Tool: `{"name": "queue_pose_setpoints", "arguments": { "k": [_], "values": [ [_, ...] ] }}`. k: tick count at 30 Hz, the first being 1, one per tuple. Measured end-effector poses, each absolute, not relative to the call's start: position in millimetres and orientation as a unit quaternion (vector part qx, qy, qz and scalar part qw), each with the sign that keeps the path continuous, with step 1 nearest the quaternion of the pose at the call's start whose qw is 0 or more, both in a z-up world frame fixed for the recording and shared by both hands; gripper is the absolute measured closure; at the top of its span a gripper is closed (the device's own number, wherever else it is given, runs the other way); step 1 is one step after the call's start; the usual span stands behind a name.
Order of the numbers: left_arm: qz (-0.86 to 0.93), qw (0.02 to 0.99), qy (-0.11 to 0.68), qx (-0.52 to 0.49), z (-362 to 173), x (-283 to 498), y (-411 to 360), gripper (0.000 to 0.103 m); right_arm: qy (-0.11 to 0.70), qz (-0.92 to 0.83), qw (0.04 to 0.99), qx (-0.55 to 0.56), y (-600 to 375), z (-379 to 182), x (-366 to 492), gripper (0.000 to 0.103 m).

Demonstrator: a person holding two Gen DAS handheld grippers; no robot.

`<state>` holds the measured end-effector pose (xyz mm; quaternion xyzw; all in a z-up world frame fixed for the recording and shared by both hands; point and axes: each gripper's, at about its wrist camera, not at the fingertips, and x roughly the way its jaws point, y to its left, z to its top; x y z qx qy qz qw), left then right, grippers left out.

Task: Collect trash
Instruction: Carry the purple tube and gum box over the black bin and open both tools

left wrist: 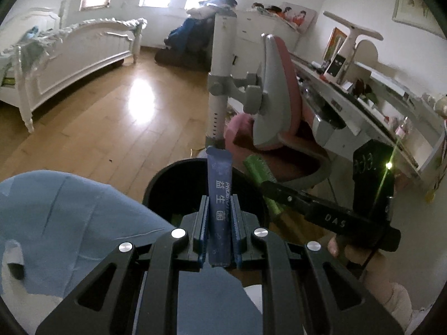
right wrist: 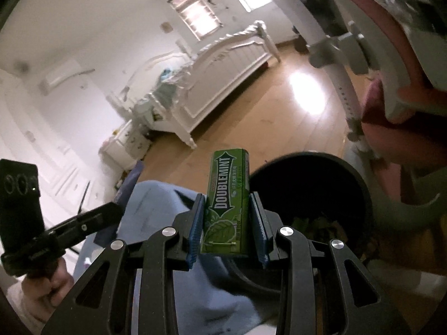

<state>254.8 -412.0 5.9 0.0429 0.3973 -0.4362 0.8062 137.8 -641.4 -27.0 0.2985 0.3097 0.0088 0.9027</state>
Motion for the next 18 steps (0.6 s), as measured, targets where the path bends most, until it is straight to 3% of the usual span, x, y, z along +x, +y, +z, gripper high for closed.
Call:
{"name": "queue_pose_setpoints", "arguments": {
  "k": [10,15,16,17,18],
  "values": [
    [-0.432,0.793,0.425,0.057,-19.6,268.2,-434.5,0.087,0.331,0.004,0.887,0.322,-654.6,-62.8,145.0,0.07],
    [-0.421,0.802,0.417,0.075,-20.7,274.5,-450.4,0.082,0.344,-0.009,0.881,0.325,-667.4,-70.5,156.5,0.068],
    [-0.417,0.805,0.415,0.076,-19.9,275.3,-451.6,0.071,0.347,-0.012,0.88,0.325,-669.7,-70.9,158.4,0.064],
    [-0.412,0.808,0.414,0.076,-18.5,276.0,-452.3,0.05,0.346,-0.015,0.88,0.324,-673.3,-71.2,159.2,0.051],
    [-0.405,0.814,0.409,0.075,-16.8,275.6,-452.1,0.039,0.341,-0.022,0.882,0.323,-674.6,-69.4,157.5,0.044]
  ]
}}
